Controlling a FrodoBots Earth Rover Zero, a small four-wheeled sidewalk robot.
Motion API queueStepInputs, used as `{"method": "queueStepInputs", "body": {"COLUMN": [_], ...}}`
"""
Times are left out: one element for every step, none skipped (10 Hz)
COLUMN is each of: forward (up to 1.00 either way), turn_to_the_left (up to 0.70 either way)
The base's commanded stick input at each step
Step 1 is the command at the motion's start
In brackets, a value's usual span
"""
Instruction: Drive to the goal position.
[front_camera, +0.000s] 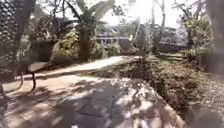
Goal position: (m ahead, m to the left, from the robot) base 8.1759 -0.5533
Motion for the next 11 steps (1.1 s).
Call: {"method": "queueStepInputs", "body": {"forward": [0.50,0.50,0.50,0.50,0.50,0.50,0.50,0.50,0.50,0.50,0.50], "turn_to_the_left": [0.00,0.00,0.00,0.00,0.00,0.08,0.29,0.50,0.50,0.50,0.50]}}
